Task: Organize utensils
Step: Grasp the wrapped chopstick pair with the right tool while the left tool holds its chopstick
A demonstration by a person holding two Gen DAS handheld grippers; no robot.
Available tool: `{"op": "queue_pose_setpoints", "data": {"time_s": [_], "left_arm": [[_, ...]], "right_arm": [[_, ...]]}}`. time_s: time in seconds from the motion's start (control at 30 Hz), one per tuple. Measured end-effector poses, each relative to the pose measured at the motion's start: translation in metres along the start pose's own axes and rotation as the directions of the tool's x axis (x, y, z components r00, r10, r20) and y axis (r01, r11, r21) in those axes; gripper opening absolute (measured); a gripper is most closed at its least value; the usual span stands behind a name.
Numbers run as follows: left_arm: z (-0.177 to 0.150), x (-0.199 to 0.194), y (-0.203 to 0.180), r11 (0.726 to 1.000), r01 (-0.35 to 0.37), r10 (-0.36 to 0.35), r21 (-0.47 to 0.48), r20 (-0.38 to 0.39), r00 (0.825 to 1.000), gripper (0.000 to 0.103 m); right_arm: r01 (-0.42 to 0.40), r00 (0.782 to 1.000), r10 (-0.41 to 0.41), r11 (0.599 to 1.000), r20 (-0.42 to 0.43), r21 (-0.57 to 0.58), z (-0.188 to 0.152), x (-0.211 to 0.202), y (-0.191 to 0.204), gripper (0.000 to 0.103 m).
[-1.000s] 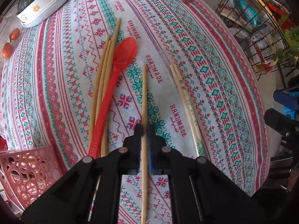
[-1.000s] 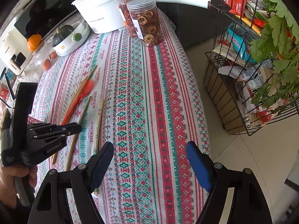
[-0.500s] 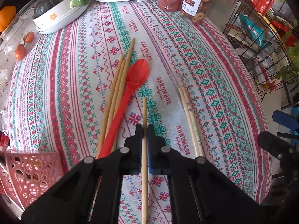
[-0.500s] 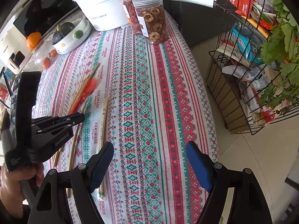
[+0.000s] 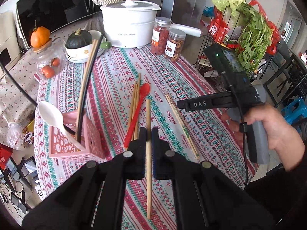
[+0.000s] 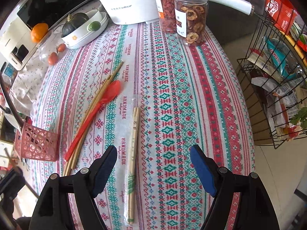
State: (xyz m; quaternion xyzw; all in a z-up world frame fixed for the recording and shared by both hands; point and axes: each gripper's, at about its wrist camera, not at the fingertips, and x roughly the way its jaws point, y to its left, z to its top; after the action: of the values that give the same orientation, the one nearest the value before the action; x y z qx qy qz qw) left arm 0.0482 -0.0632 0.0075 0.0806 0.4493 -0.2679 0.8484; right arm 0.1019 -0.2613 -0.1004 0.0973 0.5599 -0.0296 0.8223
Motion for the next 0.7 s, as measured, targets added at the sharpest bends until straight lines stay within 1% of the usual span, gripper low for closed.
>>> {"op": "queue_pose_setpoints", "data": {"time_s": [0.07, 0.1, 0.17, 0.23, 0.3, 0.33, 0.37, 0.43, 0.47, 0.53, 0.57, 0.63, 0.7], "left_arm": [[-0.01, -0.012, 0.009, 1.0, 0.003, -0.002, -0.016, 0.042, 0.999, 0.006], [-0.013, -0.015, 0.014, 1.0, 0.002, 0.0, -0.029, 0.061, 0.998, 0.006], [-0.015, -0.021, 0.023, 0.999, 0.006, -0.003, -0.051, 0.063, 0.998, 0.006], [-0.014, -0.025, 0.028, 0.998, 0.02, -0.015, -0.061, 0.077, 0.997, 0.006], [-0.016, -0.032, 0.035, 0.997, 0.02, -0.013, -0.077, 0.085, 0.996, 0.006], [-0.016, -0.033, 0.039, 0.996, 0.024, -0.016, -0.088, 0.087, 0.996, 0.006], [-0.016, -0.035, 0.042, 0.995, 0.026, -0.018, -0.098, 0.09, 0.996, 0.006], [-0.016, -0.041, 0.047, 0.993, 0.028, -0.016, -0.114, 0.105, 0.994, 0.006], [-0.017, -0.044, 0.049, 0.992, 0.027, -0.013, -0.122, 0.115, 0.993, 0.006], [-0.017, -0.055, 0.056, 0.99, 0.02, 0.001, -0.14, 0.148, 0.989, 0.006], [-0.018, -0.062, 0.06, 0.988, 0.017, 0.008, -0.151, 0.168, 0.986, 0.006], [-0.018, -0.074, 0.066, 0.985, 0.019, 0.018, -0.17, 0.209, 0.978, 0.006], [-0.019, -0.086, 0.073, 0.983, 0.016, 0.03, -0.183, 0.246, 0.969, 0.006]], "right_arm": [[-0.008, 1.0, 0.008, 1.0, -0.013, 0.014, 0.004, 0.009, 0.005, 0.059], [-0.008, 1.0, 0.009, 1.0, -0.021, 0.017, 0.006, 0.014, 0.006, 0.056], [0.002, 1.0, -0.002, 1.0, -0.031, 0.014, 0.01, 0.023, 0.01, 0.043], [0.018, 0.999, -0.017, 1.0, -0.036, 0.008, 0.013, 0.031, 0.012, 0.036], [0.034, 0.998, -0.033, 0.999, -0.047, 0.011, 0.016, 0.039, 0.013, 0.033], [0.047, 0.999, -0.047, 0.999, -0.027, 0.003, 0.016, 0.04, 0.016, 0.032], [0.055, 0.998, -0.055, 0.998, -0.025, -0.013, 0.018, 0.041, 0.02, 0.024], [0.058, 0.998, -0.058, 0.998, -0.018, -0.039, 0.017, 0.044, 0.028, 0.013], [0.065, 0.998, -0.066, 0.996, -0.013, -0.054, 0.016, 0.045, 0.032, 0.01], [0.083, 0.997, -0.083, 0.995, -0.005, -0.056, 0.015, 0.044, 0.037, 0.009], [0.07, 0.998, -0.07, 0.997, 0.002, -0.045, 0.014, 0.043, 0.038, 0.005], [0.047, 0.998, -0.047, 0.999, 0.036, -0.024, 0.013, 0.03, 0.037, 0.005], [0.021, 0.996, -0.018, 0.999, 0.089, -0.029, 0.009, 0.01, 0.039, 0.005]]}}
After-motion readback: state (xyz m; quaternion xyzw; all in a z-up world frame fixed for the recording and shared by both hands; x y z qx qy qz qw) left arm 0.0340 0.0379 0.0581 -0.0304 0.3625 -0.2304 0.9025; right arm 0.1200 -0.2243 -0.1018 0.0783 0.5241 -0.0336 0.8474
